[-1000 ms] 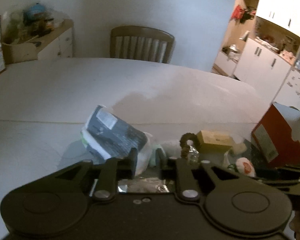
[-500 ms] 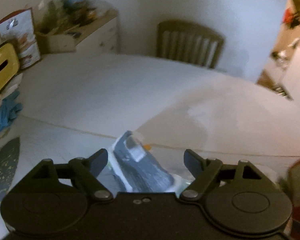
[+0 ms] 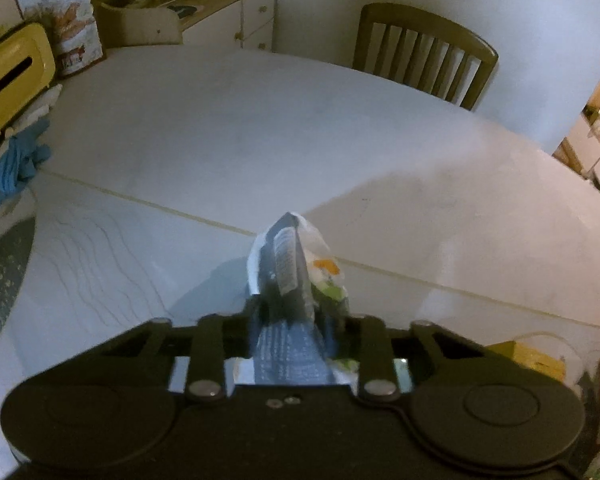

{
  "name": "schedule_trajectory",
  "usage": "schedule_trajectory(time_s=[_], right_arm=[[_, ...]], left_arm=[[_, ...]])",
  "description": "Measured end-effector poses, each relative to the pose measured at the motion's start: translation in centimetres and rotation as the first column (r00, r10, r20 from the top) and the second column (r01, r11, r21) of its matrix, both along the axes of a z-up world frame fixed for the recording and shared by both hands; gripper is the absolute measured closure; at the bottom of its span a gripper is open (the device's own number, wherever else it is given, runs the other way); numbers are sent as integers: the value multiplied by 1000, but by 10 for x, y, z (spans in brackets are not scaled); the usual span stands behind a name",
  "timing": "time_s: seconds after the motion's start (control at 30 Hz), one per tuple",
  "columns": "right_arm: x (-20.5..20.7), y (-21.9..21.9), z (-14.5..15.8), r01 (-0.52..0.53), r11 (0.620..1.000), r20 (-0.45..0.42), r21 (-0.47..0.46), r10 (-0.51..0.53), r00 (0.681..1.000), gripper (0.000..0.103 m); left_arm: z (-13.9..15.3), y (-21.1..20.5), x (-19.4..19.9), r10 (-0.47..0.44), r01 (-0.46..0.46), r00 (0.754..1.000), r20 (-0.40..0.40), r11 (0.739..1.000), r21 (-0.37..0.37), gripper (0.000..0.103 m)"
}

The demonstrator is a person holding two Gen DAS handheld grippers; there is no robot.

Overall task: Organize objects
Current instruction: 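Carry both held items into red box and open both tools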

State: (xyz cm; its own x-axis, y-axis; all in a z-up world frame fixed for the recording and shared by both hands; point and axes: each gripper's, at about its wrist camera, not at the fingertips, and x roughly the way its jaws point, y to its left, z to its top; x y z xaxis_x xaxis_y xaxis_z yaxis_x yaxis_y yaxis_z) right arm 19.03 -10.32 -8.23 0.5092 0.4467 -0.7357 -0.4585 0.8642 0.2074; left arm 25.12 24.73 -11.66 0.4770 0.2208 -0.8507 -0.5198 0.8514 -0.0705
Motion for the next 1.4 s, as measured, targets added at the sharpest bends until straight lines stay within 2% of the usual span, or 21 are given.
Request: schedule_trajectory(time_s=[0.07,0.23,0.33,0.43,0.63,0.77,0.93,1.2,1.4], right_arm=[[1,-3,1,1,1000,-4,7,-1,1000,61],[-1,-10,12,-11,999,1,32,11,1000,61],[-2,-18,25,-21,998,8,59,21,1000,61],[-3,-27,41,-34,996,26,81,32,999,61],[-7,-54,66,-42,994,53,104,37,998,61],[-5,-80,82,-28,994,76,105,20,997,61],[1,-114,95,5,996,110,85,-14,994,61],[18,-170,92,99,994,132,36,-103,986,61],[33,-201,80,161,987,131,-4,-159,978,61]], left_arm=[[3,-1,-6,-3,3,1000,16,1000,0,83],[20,-4,-22,-12,11,998,65,1000,20,84],[42,-12,-37,-35,37,991,126,999,-12,84],[67,-30,-47,-95,104,977,192,994,-40,84],[110,-82,-59,-211,241,931,296,968,-69,84],[127,-125,-57,-285,328,901,327,941,-84,83],[131,-174,-46,-355,410,875,329,905,-113,83],[131,-262,-7,-507,552,806,304,830,-80,83],[115,-319,28,-598,629,761,251,776,-58,83]])
